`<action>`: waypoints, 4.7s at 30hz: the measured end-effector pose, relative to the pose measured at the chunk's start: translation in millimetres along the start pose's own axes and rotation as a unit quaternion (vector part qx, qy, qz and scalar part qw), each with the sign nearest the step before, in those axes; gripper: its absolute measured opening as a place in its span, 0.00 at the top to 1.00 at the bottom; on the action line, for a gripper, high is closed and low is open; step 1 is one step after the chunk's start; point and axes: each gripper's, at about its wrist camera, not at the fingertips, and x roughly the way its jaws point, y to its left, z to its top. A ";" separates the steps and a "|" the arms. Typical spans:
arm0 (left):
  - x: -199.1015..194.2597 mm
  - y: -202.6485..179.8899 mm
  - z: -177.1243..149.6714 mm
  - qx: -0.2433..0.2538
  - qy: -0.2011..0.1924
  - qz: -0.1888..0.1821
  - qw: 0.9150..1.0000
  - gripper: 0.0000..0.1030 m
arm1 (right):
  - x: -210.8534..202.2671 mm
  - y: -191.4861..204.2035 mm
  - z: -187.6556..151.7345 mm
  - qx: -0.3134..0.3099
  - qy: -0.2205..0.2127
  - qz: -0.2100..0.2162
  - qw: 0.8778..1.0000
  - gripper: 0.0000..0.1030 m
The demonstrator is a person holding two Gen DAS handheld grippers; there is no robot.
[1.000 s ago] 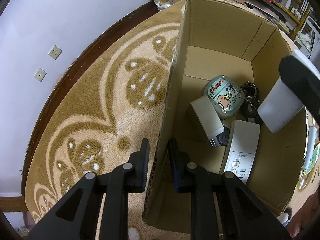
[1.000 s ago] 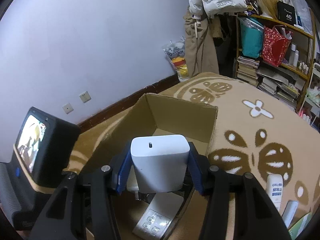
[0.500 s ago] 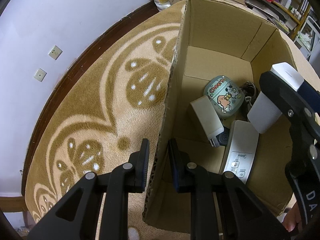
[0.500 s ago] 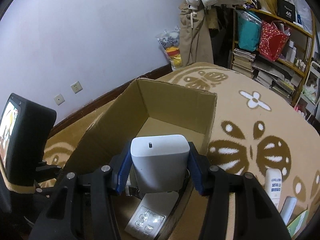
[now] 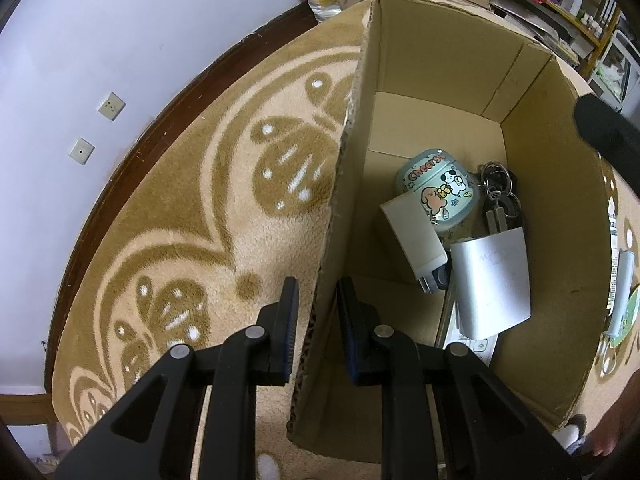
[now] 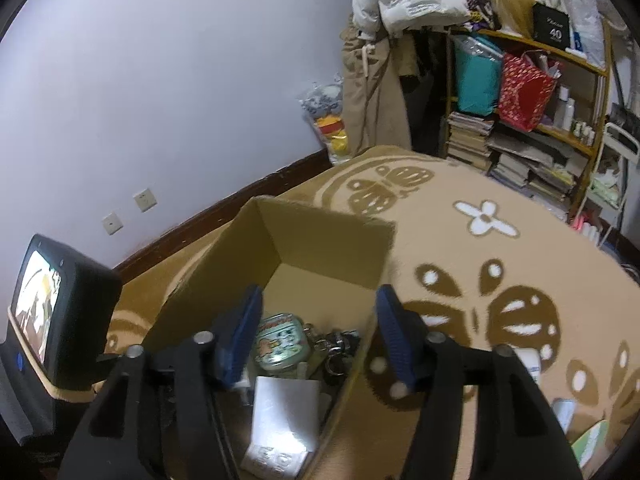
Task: Organize rigid objects
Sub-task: 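Carry the white charger into the box and release it with the right tool, then grasp the white lotion tube on the rug with the right tool, then lift the lotion tube and lower it into the box with the right tool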
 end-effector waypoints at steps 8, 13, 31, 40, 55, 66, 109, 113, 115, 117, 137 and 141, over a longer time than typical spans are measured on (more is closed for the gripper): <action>-0.4 -0.4 -0.5 -0.001 0.000 0.000 1.000 0.81 | -5.8 -19.5 5.9 0.023 0.003 -0.028 0.999 0.08; -0.9 0.9 -0.4 -0.003 0.000 -0.003 1.000 0.81 | -12.0 -31.1 9.3 0.024 0.000 -0.045 0.999 0.00; -0.2 2.2 0.4 -0.004 0.000 -0.004 1.000 0.81 | -2.4 -104.5 -20.8 0.062 0.045 -0.122 0.990 0.00; 0.0 2.7 -0.4 -0.002 0.000 -0.002 1.000 0.80 | 6.8 -149.8 -45.2 0.123 0.081 -0.119 0.982 0.00; 0.4 1.2 -1.2 0.000 -0.001 0.001 1.000 0.80 | 35.2 -181.8 -85.7 0.188 0.160 -0.100 0.964 0.26; 0.8 0.5 -1.6 0.001 -0.002 0.000 1.000 0.80 | 45.4 -171.5 -89.4 0.153 0.178 -0.150 0.960 0.40; 2.1 4.0 -1.6 -0.006 0.005 -0.013 1.000 0.83 | -27.4 -111.5 -14.5 0.153 -0.011 -0.052 0.987 0.57; 1.3 4.3 -1.4 -0.006 0.006 -0.013 1.000 0.83 | -33.9 -91.3 -5.6 0.136 -0.025 -0.015 0.990 0.57; 0.9 4.5 -1.2 -0.006 0.006 -0.013 1.000 0.83 | -34.9 -82.3 -2.2 0.128 -0.026 -0.002 0.992 0.57; 1.2 4.5 -1.3 -0.006 0.006 -0.013 1.000 0.83 | -36.8 -75.2 -0.2 0.122 -0.030 0.005 0.992 0.57; 1.9 5.0 -1.2 -0.006 0.008 -0.011 1.000 0.82 | -2.9 0.6 -16.4 0.076 0.014 0.074 0.994 0.57; 2.0 4.7 -1.4 -0.006 0.008 -0.011 1.000 0.82 | 3.6 -4.9 -19.7 0.080 0.022 0.068 0.994 0.57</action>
